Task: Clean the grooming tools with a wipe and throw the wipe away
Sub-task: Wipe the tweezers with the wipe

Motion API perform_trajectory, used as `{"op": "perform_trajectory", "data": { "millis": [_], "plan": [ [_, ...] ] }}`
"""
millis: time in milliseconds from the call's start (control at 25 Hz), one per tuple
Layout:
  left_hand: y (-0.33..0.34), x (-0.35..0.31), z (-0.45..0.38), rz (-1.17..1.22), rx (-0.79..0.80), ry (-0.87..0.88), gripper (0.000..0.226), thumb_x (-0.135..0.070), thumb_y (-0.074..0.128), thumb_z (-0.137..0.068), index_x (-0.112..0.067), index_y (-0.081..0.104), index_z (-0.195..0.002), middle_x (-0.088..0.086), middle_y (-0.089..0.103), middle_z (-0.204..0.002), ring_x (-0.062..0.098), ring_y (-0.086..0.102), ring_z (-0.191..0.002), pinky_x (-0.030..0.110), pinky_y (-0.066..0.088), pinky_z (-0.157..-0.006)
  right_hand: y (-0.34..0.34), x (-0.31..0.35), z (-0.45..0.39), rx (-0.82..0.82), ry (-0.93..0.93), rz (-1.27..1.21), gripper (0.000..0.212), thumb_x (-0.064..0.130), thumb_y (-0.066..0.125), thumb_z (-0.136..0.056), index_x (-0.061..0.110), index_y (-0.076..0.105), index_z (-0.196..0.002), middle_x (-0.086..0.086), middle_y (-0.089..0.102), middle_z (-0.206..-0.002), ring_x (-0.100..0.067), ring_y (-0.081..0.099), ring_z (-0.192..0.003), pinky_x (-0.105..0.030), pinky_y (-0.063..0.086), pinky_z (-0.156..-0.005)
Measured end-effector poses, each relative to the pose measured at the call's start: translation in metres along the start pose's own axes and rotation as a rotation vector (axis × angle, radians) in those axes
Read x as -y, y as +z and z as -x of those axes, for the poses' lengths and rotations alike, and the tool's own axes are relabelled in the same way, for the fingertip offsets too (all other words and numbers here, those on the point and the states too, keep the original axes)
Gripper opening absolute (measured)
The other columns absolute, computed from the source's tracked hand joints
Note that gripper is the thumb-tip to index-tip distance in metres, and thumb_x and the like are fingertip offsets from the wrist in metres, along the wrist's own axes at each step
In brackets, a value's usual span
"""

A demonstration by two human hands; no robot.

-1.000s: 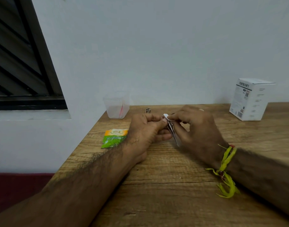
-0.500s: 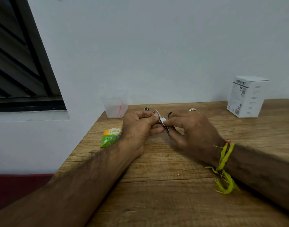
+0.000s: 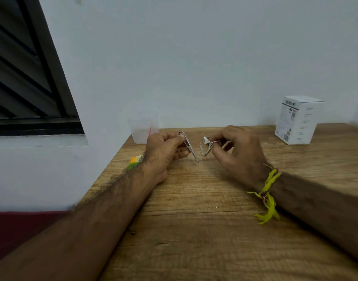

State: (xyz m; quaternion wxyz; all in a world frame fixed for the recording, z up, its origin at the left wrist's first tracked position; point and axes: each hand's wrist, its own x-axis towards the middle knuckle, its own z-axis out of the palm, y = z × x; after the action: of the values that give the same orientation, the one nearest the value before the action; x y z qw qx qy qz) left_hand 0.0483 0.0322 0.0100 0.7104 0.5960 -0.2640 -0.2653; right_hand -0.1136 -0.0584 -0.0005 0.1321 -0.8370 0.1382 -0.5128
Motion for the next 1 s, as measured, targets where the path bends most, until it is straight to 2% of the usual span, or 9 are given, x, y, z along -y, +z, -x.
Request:
{"op": "perform_trajectory", "data": {
  "millis": [160,280,400,560,680,880,1000],
  "plan": [
    [0.002,0.000,0.005,-0.066,0.135,-0.016,0.007,-0.007,0.067,-0.094,-0.001,0.066,-0.094,0.017,0.078,-0.085,0.027,0.075,-0.071,0.023,0.056,-0.047,0.004,-0.006,-0.003,0.025,0.001,0.041,0.010,0.004,0.070,-0.084,0.008,0.075,-0.091,-0.001,0.069,-0.081,-0.013,0.063,-0.073,-0.036,0.055,-0.068],
    [0.005,-0.002,0.013,-0.057,0.200,-0.008,0.006,-0.004,0.066,-0.094,0.001,0.063,-0.095,0.019,0.077,-0.085,0.026,0.076,-0.068,0.024,0.056,-0.047,0.005,-0.009,-0.004,0.034,0.009,0.093,0.010,0.005,0.070,-0.084,0.009,0.075,-0.091,0.000,0.068,-0.082,-0.014,0.062,-0.073,-0.037,0.055,-0.069],
    [0.006,-0.005,0.021,-0.070,0.228,-0.011,0.009,0.003,0.067,-0.091,0.001,0.059,-0.094,0.023,0.075,-0.088,0.027,0.076,-0.069,0.028,0.062,-0.055,0.006,-0.010,-0.005,0.092,-0.004,0.171,0.010,0.007,0.067,-0.084,0.011,0.073,-0.091,0.000,0.068,-0.083,-0.014,0.060,-0.075,-0.039,0.053,-0.073],
    [0.004,-0.010,0.027,-0.071,0.272,0.054,0.026,0.013,0.074,-0.082,0.004,0.058,-0.101,0.021,0.071,-0.085,0.027,0.075,-0.072,0.029,0.064,-0.066,0.009,-0.004,-0.008,0.274,-0.019,0.311,0.012,0.012,0.062,-0.087,0.010,0.071,-0.095,-0.005,0.069,-0.090,-0.023,0.062,-0.085,-0.044,0.051,-0.079],
    [0.001,-0.011,0.031,-0.149,0.317,0.064,0.031,0.012,0.073,-0.082,0.005,0.060,-0.109,0.025,0.072,-0.093,0.026,0.075,-0.077,0.028,0.063,-0.066,0.007,-0.002,-0.009,0.267,0.037,0.341,0.015,0.014,0.059,-0.090,0.009,0.070,-0.098,-0.006,0.069,-0.097,-0.026,0.062,-0.091,-0.044,0.050,-0.082],
    [0.007,-0.006,0.034,-0.285,0.248,0.122,0.012,-0.001,0.067,-0.094,-0.002,0.066,-0.106,0.012,0.076,-0.086,0.018,0.070,-0.066,0.025,0.058,-0.056,0.008,-0.004,-0.014,0.253,0.078,0.370,0.016,0.014,0.058,-0.091,0.009,0.070,-0.098,-0.008,0.068,-0.098,-0.027,0.062,-0.094,-0.044,0.049,-0.082],
    [0.006,-0.007,0.029,-0.305,0.154,0.175,0.015,-0.005,0.060,-0.099,-0.004,0.068,-0.112,0.009,0.072,-0.085,0.017,0.071,-0.066,0.029,0.062,-0.060,0.012,-0.010,-0.019,0.256,0.076,0.375,0.016,0.016,0.058,-0.091,0.008,0.070,-0.100,-0.009,0.067,-0.100,-0.028,0.061,-0.097,-0.044,0.049,-0.084]
  ]
}}
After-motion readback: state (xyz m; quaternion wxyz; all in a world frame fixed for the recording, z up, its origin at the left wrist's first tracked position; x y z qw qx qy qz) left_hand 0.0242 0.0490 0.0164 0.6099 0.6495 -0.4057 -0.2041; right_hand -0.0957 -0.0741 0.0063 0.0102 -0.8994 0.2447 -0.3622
